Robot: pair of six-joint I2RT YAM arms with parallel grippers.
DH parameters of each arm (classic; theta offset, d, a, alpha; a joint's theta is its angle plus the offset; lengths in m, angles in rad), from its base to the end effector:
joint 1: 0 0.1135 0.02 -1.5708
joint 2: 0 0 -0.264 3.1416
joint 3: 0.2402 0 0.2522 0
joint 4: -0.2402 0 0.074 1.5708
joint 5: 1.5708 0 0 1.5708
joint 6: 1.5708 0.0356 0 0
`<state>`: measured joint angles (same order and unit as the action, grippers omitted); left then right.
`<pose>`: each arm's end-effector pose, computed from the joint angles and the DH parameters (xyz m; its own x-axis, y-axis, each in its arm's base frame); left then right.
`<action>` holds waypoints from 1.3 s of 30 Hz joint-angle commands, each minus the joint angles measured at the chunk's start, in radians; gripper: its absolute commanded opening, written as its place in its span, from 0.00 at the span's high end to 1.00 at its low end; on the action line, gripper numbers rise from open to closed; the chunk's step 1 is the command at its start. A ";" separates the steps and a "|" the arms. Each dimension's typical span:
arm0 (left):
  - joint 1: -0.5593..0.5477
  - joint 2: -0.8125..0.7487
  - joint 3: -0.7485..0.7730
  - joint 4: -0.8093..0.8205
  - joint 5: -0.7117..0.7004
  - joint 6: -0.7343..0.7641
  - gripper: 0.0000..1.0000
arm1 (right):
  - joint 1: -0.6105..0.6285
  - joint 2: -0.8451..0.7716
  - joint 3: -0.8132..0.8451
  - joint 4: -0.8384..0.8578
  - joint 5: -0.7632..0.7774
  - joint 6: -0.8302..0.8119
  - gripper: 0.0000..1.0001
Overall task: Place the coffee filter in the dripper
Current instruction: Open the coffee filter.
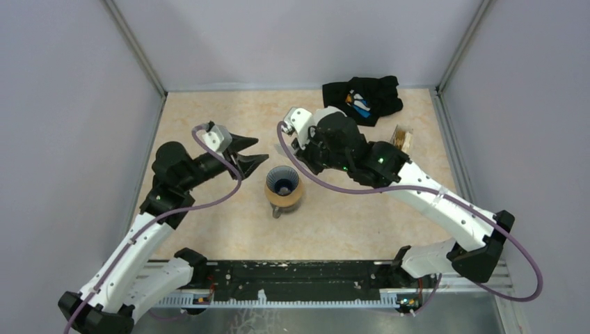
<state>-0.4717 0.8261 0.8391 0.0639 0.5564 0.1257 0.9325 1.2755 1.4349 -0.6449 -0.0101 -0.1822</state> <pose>0.1600 -0.1027 0.3788 0.1751 0.0302 -0.9841 0.8396 0.5174 0.1653 0.1620 0.2190 0.4130 -0.1270 -0.4752 -0.8707 -0.8454 0.5110 -0.1556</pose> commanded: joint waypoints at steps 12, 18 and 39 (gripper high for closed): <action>-0.008 0.039 0.023 -0.107 -0.141 -0.695 0.39 | 0.090 0.192 0.276 -0.293 0.545 0.298 1.00; -0.013 0.050 -0.019 -0.036 -0.127 -0.809 0.37 | 0.120 0.231 0.320 -0.314 0.661 0.365 1.00; -0.167 0.080 -0.056 0.072 -0.410 -1.039 0.27 | 0.179 0.404 0.487 -0.418 0.788 0.530 1.00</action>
<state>-0.6003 0.8963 0.7845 0.1055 0.2584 -0.8780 1.0912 1.6478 1.8557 -1.0592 0.7383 0.3058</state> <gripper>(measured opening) 0.723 0.005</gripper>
